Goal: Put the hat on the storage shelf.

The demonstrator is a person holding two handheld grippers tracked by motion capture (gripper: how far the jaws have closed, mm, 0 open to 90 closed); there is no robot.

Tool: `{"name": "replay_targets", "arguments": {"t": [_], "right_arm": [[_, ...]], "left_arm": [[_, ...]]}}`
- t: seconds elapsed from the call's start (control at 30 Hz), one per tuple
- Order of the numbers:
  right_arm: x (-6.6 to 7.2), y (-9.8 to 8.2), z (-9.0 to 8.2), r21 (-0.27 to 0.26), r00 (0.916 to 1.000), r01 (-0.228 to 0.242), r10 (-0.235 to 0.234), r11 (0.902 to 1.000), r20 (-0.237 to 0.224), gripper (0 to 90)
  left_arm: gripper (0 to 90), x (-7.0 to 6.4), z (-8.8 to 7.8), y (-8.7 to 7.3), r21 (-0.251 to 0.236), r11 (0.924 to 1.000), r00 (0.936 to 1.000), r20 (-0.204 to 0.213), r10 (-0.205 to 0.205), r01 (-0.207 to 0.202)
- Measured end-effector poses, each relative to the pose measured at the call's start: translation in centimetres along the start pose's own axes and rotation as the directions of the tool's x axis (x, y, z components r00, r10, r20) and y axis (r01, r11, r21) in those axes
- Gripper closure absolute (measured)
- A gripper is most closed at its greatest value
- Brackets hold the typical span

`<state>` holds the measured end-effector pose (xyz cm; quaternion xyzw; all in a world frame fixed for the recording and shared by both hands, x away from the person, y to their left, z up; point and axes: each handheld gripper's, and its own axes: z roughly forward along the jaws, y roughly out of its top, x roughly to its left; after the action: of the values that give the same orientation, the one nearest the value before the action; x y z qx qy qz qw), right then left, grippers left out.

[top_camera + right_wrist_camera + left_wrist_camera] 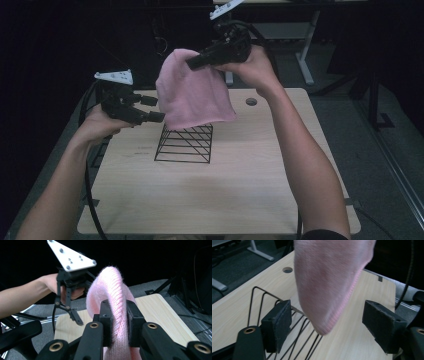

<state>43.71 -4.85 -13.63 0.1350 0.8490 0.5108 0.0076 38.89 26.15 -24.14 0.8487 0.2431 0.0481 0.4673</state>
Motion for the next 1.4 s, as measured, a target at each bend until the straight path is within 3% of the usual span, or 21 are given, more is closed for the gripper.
{"name": "replay_targets", "arguments": {"t": [0.13,0.17,0.23,0.33,0.37,0.43,0.6,0.83,1.2,1.4], "right_arm": [[0.1,0.5,0.8,-0.001,0.9999,0.009,-0.009,1.0,-0.01,77.8],[0.2,0.8,1.3,-0.005,0.9998,0.009,-0.009,0.9999,-0.017,77.8],[0.3,0.9,1.5,-0.009,0.9998,0.007,-0.007,0.9999,-0.021,77.8],[0.2,1.0,2.2,-0.018,0.9997,0.008,-0.008,0.9998,-0.022,77.8],[0.1,1.1,2.5,-0.019,0.9997,0.004,-0.005,0.9998,-0.023,77.8],[0.1,1.0,2.8,-0.017,0.9997,0.003,-0.003,0.9998,-0.022,77.8],[-0.2,0.7,3.6,-0.018,0.9998,0.0,0.0,0.9998,-0.019,77.7],[-1.2,-0.4,4.1,-0.017,0.9999,-0.016,0.016,0.9997,-0.001,77.7],[-2.7,-1.9,4.8,-0.02,0.9992,-0.039,0.039,0.999,-0.003,77.7],[-2.9,-2.5,4.8,-0.021,0.9991,-0.042,0.042,0.9989,-0.009,77.5]], "left_arm": [[36.0,0.8,-0.1,-0.3,0.013,0.9993,0.9994,-0.001,-0.036,0.036],[46.7,1.1,-0.1,-0.4,0.015,0.9991,0.9992,0.004,-0.04,0.04],[50.6,1.4,-0.2,-0.6,0.015,0.999,0.999,0.016,-0.043,0.042],[64.0,1.6,-0.3,-0.7,0.032,0.9974,0.9979,0.006,-0.065,0.065],[72.7,1.7,-0.3,-0.8,0.038,0.996,0.9968,-0.002,-0.08,0.08],[76.9,1.8,-0.4,-0.8,0.044,0.995,0.9959,-0.016,-0.089,0.09],[79.8,2.1,-0.6,-1.1,0.057,0.9945,0.9928,-0.086,-0.083,0.088],[80.5,2.9,-0.3,-1.4,0.079,0.9918,0.988,-0.126,-0.09,0.1],[80.2,3.6,1.0,-1.7,0.114,0.9889,0.9868,-0.142,-0.078,0.094],[79.4,3.4,1.3,-1.8,0.137,0.9876,0.9864,-0.154,-0.056,0.078]]}}
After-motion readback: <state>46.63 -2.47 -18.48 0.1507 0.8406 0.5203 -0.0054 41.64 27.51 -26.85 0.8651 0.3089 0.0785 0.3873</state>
